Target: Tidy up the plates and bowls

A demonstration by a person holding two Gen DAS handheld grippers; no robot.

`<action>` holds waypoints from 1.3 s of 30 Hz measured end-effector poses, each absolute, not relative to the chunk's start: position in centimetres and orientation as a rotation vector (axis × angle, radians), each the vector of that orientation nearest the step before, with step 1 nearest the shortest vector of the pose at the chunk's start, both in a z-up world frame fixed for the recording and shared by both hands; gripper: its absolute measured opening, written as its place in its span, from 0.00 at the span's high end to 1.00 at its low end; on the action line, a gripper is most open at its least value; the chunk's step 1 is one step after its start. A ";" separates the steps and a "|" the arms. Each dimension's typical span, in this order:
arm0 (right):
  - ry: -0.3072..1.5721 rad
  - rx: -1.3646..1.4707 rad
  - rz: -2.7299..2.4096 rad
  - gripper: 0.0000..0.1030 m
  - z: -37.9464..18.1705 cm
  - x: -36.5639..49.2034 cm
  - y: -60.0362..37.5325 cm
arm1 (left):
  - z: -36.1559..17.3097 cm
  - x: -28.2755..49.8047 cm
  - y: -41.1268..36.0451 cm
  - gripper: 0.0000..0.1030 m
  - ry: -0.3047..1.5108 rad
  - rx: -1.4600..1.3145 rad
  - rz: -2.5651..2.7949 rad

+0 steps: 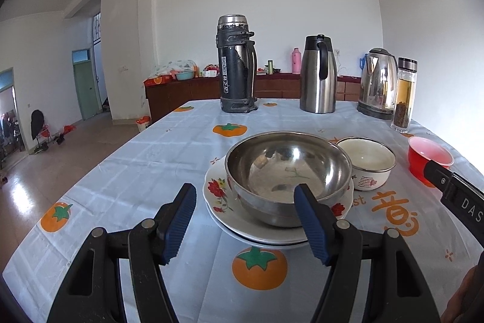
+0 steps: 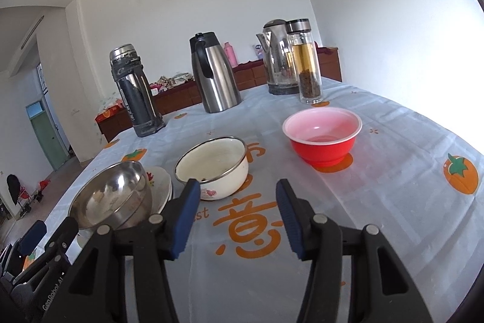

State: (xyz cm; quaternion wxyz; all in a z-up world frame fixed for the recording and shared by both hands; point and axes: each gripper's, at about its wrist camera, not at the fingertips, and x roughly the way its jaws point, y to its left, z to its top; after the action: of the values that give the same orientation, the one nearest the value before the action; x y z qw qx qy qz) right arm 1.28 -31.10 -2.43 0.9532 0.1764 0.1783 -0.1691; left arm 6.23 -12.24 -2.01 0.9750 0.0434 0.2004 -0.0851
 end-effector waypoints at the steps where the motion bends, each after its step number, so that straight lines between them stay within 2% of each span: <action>1: 0.364 0.358 -0.343 0.48 -2.4 1.3 -31.1 | -2.0 6.4 -12.1 0.33 0.410 0.083 -0.172; 8: 0.361 0.409 -0.258 0.50 -2.4 1.7 -31.1 | -1.7 6.6 -11.5 0.33 0.409 0.057 -0.161; 11: 0.368 0.438 -0.145 0.62 -1.9 2.8 -30.4 | -0.6 7.7 -10.5 0.33 0.405 0.023 -0.156; 13: 0.390 0.443 -0.093 0.74 -1.5 4.4 -29.7 | 0.2 9.1 -10.1 0.33 0.409 0.016 -0.146; 20: 0.508 0.474 0.022 0.74 -2.8 9.8 -27.7 | -0.1 14.6 -11.1 0.34 0.540 0.034 -0.163; 23: 0.538 0.476 0.056 0.75 -3.3 11.0 -27.2 | -1.5 15.6 -12.0 0.45 0.599 0.046 -0.197; 25: 0.542 0.464 0.059 0.77 -3.3 11.4 -26.9 | -2.4 16.0 -12.3 0.57 0.644 0.025 -0.240; 32: 0.549 0.465 0.061 0.78 -3.4 10.9 -27.4 | -2.0 15.3 -12.9 0.58 0.638 0.020 -0.242; 39: 0.475 0.490 0.002 0.79 -1.6 5.6 -29.7 | 0.1 11.9 -16.6 0.57 0.551 0.097 -0.285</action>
State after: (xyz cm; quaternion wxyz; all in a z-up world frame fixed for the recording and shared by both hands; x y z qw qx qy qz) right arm 5.64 -29.67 -1.59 0.9424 0.2402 0.2327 0.0010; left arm 11.94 -16.65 0.12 0.9512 0.0476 0.2708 -0.1404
